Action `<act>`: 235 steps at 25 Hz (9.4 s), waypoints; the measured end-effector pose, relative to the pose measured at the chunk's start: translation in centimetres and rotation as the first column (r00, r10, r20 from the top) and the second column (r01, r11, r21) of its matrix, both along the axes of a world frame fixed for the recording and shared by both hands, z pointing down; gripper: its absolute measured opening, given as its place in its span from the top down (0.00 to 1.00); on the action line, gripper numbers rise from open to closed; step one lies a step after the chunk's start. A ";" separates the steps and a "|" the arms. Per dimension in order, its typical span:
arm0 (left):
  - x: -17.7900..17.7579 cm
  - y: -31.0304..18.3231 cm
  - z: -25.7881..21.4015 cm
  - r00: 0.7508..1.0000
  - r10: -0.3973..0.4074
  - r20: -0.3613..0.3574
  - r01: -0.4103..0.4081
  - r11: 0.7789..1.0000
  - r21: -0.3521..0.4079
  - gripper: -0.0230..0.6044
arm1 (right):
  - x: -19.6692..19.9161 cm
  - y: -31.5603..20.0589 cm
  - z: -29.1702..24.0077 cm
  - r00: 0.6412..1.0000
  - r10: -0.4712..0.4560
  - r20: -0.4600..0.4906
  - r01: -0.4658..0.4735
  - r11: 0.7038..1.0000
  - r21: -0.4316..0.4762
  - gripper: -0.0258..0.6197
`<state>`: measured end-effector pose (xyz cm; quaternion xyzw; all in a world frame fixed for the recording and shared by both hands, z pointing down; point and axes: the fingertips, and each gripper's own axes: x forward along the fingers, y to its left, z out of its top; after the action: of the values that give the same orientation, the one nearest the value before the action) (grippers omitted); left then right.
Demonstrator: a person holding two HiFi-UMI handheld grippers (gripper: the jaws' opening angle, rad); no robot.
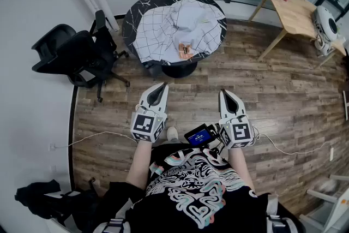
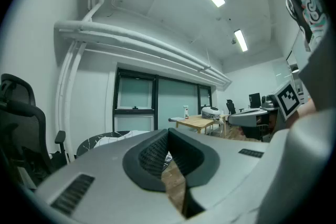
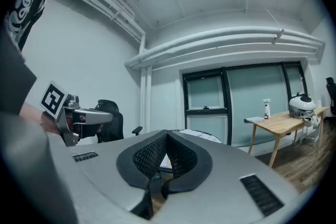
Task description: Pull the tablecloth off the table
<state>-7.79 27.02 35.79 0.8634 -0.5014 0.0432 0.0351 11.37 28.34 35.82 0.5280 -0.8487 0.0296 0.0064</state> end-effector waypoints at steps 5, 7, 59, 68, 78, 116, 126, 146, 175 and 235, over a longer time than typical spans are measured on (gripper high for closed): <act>-0.4 0.7 0.5 0.999 -0.046 -0.016 0.046 0.999 -0.013 0.93 | 0.3 1.1 0.5 1.000 -0.013 0.012 0.013 1.000 -0.005 0.92; -0.3 0.9 0.7 0.998 -0.059 -0.007 0.059 0.998 -0.010 0.93 | 0.7 1.5 0.8 1.000 -0.013 0.015 0.013 1.000 -0.009 0.92; -6.5 -31.2 4.2 1.000 -0.026 0.007 0.026 0.998 -0.050 0.93 | -1.4 -27.1 4.7 0.979 0.194 -0.063 -0.199 0.976 -0.084 0.92; -8.2 -37.6 5.5 0.999 0.048 0.000 -0.048 0.997 -0.061 0.93 | -3.1 -32.7 6.6 0.966 0.243 -0.087 -0.252 0.961 -0.115 0.92; -7.1 -39.3 6.2 0.995 0.103 0.007 -0.103 0.993 -0.059 0.93 | -1.6 -32.2 8.0 0.951 0.288 -0.113 -0.304 0.940 -0.157 0.91; -3.3 -44.2 18.3 0.917 0.205 0.342 -0.123 0.962 -0.245 0.58 | 2.7 -37.9 18.6 0.975 0.203 -0.092 -0.223 0.866 -0.449 0.60; -2.7 -46.6 23.1 0.921 0.240 0.308 -0.103 0.911 -0.400 0.21 | 3.4 -39.8 23.1 0.974 0.142 -0.176 -0.218 0.796 -0.565 0.42; -3.7 -49.2 30.6 0.755 0.419 0.505 -0.056 0.808 -0.586 0.11 | 3.3 -42.9 29.0 0.967 -0.021 -0.254 -0.167 0.702 -0.692 0.32; 3.0 -47.1 33.8 0.773 0.576 0.264 -0.241 0.653 -0.718 0.12 | -1.9 -44.5 32.5 0.990 -0.130 -0.056 0.033 0.600 -0.799 0.37; 6.9 -47.2 27.3 0.892 0.384 0.237 -0.245 0.854 -0.460 0.64 | -9.0 -47.9 25.7 0.980 -0.197 0.006 0.175 0.859 -0.480 0.70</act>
<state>-0.86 -20.21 63.13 0.8879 -0.3291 0.2943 0.1293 2.40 -19.52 61.48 0.4262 -0.8616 0.2260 0.1580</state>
